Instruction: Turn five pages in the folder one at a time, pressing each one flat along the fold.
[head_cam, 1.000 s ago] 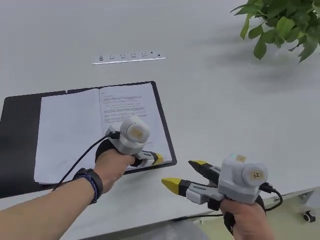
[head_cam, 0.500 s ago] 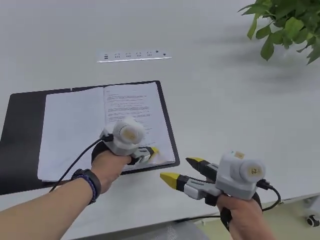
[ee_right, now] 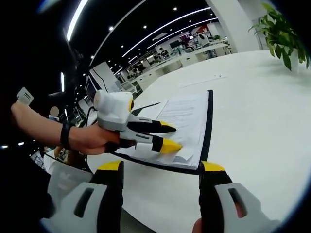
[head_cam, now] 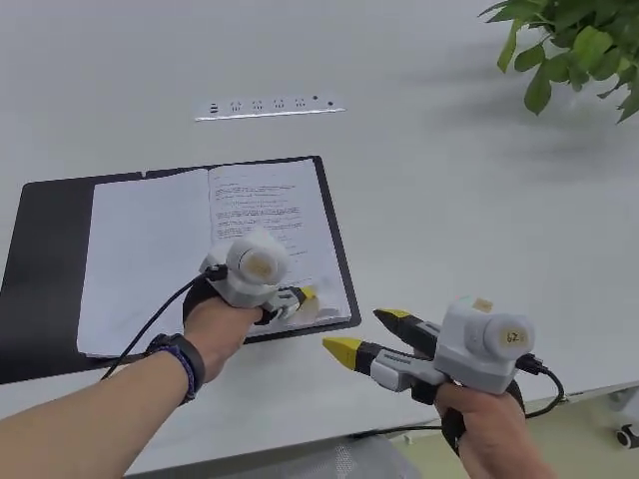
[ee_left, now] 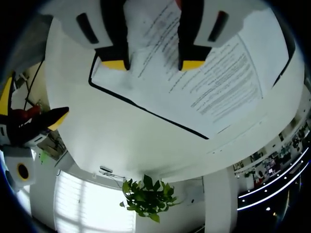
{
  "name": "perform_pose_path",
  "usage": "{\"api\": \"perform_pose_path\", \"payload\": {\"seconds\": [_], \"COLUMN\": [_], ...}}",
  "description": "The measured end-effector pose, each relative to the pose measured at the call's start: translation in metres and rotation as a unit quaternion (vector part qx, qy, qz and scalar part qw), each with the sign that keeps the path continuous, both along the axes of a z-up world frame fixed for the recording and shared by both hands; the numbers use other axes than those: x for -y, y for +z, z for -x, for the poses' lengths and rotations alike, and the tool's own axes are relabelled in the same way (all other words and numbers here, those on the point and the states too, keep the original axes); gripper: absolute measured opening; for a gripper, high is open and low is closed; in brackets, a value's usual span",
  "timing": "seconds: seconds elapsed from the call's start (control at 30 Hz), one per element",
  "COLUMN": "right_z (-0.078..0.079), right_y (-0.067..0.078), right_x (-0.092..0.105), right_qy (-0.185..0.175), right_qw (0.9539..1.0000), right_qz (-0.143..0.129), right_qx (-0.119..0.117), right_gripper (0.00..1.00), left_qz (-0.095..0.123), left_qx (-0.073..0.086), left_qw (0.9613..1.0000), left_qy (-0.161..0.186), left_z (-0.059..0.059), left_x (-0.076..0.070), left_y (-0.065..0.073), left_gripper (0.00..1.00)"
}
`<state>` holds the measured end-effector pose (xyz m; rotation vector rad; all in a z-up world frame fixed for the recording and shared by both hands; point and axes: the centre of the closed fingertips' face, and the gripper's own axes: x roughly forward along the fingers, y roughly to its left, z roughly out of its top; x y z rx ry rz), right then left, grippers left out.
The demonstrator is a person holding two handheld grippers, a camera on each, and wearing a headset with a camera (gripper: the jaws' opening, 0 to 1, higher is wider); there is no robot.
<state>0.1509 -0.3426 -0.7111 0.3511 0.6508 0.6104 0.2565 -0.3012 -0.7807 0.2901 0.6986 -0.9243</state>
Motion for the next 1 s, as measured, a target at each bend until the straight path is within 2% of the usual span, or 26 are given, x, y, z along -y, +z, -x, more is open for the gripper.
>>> {"api": "perform_pose_path", "payload": {"seconds": [0.1, 0.17, 0.23, 0.33, 0.43, 0.53, 0.7, 0.8, 1.0], "right_z": [-0.005, -0.011, -0.020, -0.037, -0.054, -0.075, -0.097, -0.103, -0.106], "right_y": [-0.001, -0.001, 0.000, -0.002, -0.004, -0.005, -0.009, -0.014, -0.024], "right_x": [-0.001, -0.002, -0.004, -0.008, -0.011, -0.013, -0.019, -0.020, -0.024], "right_qy": [0.000, 0.002, 0.003, 0.007, 0.010, 0.004, 0.005, 0.012, 0.011], "right_qw": [1.0000, 1.0000, 0.9999, 0.9998, 0.9998, 0.9994, 0.9988, 0.9989, 0.9976], "right_qz": [-0.001, -0.001, -0.008, -0.011, -0.013, -0.029, -0.048, -0.044, -0.067], "right_qx": [0.000, 0.001, 0.008, 0.011, 0.014, 0.016, 0.011, 0.007, -0.017], "right_gripper": [0.61, 0.60, 0.57, 0.57, 0.57, 0.54, 0.54, 0.53, 0.53], "left_qz": [0.006, 0.018, 0.021, 0.032, 0.052, 0.056, 0.066, 0.067, 0.074], "left_qx": [-0.006, -0.017, -0.018, -0.027, -0.043, -0.043, -0.050, -0.052, -0.058], "left_qw": [0.9999, 0.9996, 0.9995, 0.9988, 0.9969, 0.9967, 0.9955, 0.9953, 0.9942], "left_qy": [0.007, 0.018, 0.017, 0.024, 0.039, 0.039, 0.047, 0.048, 0.053], "left_z": [-0.002, -0.004, -0.003, -0.004, -0.003, -0.001, 0.000, 0.000, 0.002], "left_x": [-0.001, -0.003, -0.003, -0.004, -0.005, -0.006, -0.006, -0.007, -0.009], "left_y": [0.001, 0.001, 0.001, 0.002, 0.003, 0.004, 0.005, 0.005, 0.004], "left_gripper": [0.38, 0.35, 0.35, 0.34, 0.31, 0.29, 0.29, 0.28, 0.27]}}
